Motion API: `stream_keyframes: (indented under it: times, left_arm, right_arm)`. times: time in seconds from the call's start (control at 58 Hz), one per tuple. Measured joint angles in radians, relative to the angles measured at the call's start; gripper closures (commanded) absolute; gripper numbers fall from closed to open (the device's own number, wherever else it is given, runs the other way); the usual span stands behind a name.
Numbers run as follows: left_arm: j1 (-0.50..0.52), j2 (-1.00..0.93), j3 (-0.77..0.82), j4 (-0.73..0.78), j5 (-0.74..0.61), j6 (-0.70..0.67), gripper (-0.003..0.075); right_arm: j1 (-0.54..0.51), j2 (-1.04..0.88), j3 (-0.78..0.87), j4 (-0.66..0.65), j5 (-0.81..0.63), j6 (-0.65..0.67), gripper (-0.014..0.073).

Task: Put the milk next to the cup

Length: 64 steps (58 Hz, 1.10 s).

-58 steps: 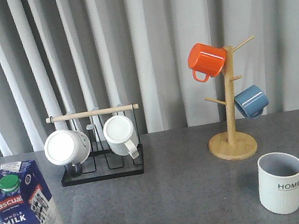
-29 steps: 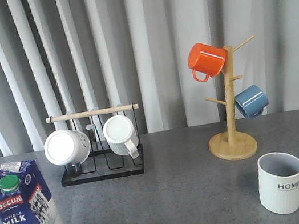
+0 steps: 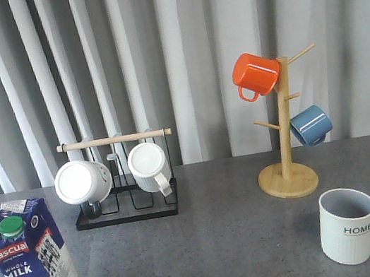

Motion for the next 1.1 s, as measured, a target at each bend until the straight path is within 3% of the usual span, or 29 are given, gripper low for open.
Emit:
stream_keyframes:
  times: [0.241, 0.431, 0.534, 0.69, 0.845, 0.983, 1.103]
  left_arm:
    - [0.0, 0.362, -0.037, 0.0, -0.066, -0.004, 0.0726]
    - [0.0, 0.456, -0.037, 0.0, -0.08, -0.005, 0.072]
    - [0.0, 0.463, -0.037, 0.0, -0.097, -0.005, 0.0682]
    - [0.0, 0.463, -0.069, 0.0, -0.05, -0.005, 0.0538]
    - [0.0, 0.463, -0.097, 0.0, -0.039, -0.005, 0.0301]
    - [0.0, 0.463, -0.105, 0.0, -0.05, -0.005, 0.0112]
    - [0.0, 0.463, -0.105, 0.0, -0.049, -0.006, 0.0059]
  right_arm:
    - [0.0, 0.267, -0.043, 0.128, -0.036, -0.015, 0.0603]
    - [0.0, 0.302, -0.043, 0.166, -0.016, -0.021, 0.0589]
    - [0.0, 0.302, -0.043, 0.167, 0.005, -0.042, 0.0532]
    - [0.0, 0.302, -0.043, 0.169, 0.021, -0.061, 0.034]
    - [0.0, 0.302, -0.043, 0.169, 0.044, -0.087, 0.0128]
    - [0.0, 0.302, -0.043, 0.169, 0.054, -0.094, 0.0055]
    - [0.0, 0.302, -0.043, 0.169, 0.067, -0.094, 0.0055]
